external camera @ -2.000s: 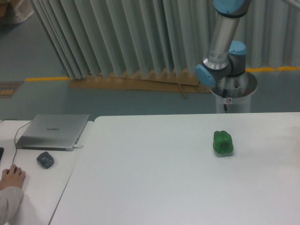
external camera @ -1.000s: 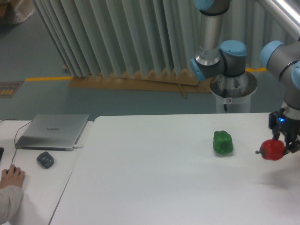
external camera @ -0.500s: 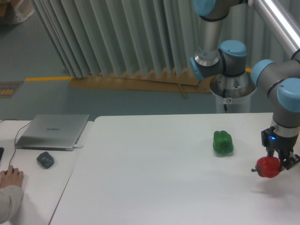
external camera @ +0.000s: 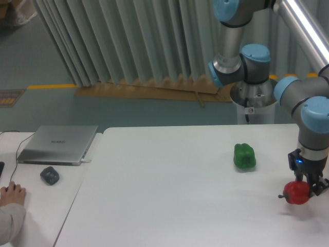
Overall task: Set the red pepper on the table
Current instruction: 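Set the red pepper on the table and open the gripper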
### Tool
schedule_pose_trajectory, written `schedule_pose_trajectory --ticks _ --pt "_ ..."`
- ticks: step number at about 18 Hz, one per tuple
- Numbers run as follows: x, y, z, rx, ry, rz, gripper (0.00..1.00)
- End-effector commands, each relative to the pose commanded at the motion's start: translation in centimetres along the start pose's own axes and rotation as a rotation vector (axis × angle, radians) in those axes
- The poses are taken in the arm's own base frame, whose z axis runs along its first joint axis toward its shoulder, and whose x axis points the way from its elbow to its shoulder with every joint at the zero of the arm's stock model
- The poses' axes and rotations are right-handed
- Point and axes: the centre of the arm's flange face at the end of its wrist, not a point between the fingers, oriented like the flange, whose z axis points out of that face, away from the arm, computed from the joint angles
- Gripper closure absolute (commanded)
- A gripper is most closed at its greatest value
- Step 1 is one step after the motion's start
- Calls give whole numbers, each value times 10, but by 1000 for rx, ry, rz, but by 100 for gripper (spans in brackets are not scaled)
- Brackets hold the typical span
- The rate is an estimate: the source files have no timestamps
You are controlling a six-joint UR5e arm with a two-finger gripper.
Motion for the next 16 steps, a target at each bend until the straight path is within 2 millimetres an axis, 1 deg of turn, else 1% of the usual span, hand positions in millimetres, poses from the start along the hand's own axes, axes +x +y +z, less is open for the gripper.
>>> schedule_pose_trajectory --ticks 1,7,8,9,10,11,12,16 --pt "1 -1 0 -2 0 -4 43" --pt "3 -6 -3 -2 -9 -11 42" --pt "1 -5 -6 4 -14 -15 42" --pt "1 -5 -7 4 -15 -16 24" --pt "2 -5 -5 1 -13 -15 20" --pt "2 -6 -5 -2 -12 -15 13" --pt "3 -5 -5 -4 -14 -13 0" --pt "3 -3 -4 -36 -18 -16 0"
